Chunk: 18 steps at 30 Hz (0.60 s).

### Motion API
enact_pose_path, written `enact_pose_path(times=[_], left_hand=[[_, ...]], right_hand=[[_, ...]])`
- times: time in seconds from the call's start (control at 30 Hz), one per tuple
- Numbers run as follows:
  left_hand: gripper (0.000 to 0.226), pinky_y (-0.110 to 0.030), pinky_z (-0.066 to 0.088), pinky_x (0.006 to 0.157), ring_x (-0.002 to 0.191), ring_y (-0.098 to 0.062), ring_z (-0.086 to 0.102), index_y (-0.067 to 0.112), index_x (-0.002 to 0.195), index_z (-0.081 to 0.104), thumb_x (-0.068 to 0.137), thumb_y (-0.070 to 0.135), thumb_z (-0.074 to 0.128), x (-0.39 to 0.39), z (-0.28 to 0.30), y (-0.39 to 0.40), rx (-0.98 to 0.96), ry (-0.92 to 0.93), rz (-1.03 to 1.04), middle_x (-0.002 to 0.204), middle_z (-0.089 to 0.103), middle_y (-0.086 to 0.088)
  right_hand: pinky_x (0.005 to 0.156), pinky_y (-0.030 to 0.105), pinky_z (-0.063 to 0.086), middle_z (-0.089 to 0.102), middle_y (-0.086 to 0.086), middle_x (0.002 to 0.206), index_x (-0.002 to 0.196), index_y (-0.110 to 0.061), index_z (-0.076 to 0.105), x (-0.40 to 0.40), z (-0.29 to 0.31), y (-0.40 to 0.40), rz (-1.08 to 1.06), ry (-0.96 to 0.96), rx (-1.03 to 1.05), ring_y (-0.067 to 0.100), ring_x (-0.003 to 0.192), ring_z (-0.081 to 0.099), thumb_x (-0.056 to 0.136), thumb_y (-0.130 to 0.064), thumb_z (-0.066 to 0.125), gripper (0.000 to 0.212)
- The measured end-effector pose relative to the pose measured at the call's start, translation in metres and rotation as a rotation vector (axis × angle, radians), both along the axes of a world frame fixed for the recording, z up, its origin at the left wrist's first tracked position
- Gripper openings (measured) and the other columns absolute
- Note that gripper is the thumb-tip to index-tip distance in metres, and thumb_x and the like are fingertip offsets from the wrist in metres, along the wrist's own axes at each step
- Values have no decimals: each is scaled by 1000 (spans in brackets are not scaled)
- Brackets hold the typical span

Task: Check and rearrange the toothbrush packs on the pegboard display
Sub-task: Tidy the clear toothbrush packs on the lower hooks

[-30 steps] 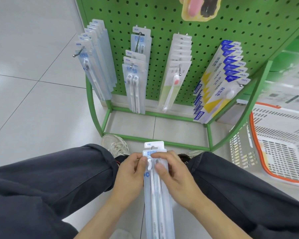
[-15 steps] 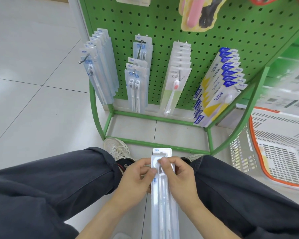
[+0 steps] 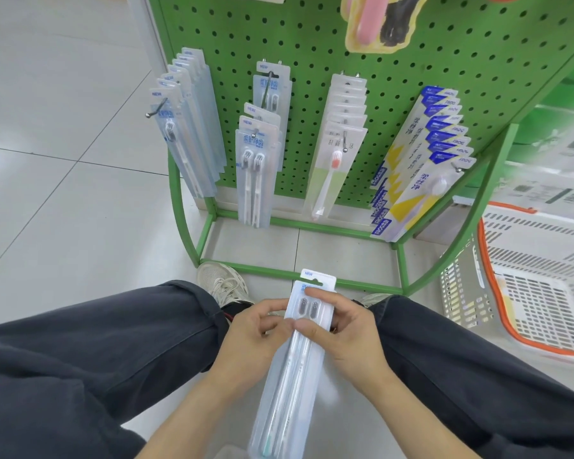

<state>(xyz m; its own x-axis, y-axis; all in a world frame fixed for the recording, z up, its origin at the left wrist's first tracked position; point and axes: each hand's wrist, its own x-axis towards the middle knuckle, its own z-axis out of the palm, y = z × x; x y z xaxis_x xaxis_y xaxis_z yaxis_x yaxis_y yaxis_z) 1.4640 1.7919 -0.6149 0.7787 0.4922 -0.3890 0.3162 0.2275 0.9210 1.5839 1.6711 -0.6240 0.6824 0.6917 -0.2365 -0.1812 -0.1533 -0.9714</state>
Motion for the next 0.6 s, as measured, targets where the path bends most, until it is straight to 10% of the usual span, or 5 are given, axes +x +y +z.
enact_pose_path(times=[0.4, 0.6], left_hand=[[14, -31, 58, 83, 86, -20, 75, 20, 107, 70, 93, 17, 70, 1, -12, -1, 16, 117, -35, 94, 79, 4], [14, -21, 57, 72, 83, -16, 75, 16, 104, 71, 90, 11, 73, 2, -15, -5, 45, 91, 102, 91, 79, 1]], right_hand=[[80, 57, 61, 76, 4, 105, 123, -21, 60, 12, 4, -1, -288, 77, -35, 26, 94, 75, 80, 3, 79, 53], [77, 40, 61, 76, 7, 98, 136, -28, 43, 2, -4, 2, -246, 58, -114, 23, 89, 75, 81, -3, 81, 71]])
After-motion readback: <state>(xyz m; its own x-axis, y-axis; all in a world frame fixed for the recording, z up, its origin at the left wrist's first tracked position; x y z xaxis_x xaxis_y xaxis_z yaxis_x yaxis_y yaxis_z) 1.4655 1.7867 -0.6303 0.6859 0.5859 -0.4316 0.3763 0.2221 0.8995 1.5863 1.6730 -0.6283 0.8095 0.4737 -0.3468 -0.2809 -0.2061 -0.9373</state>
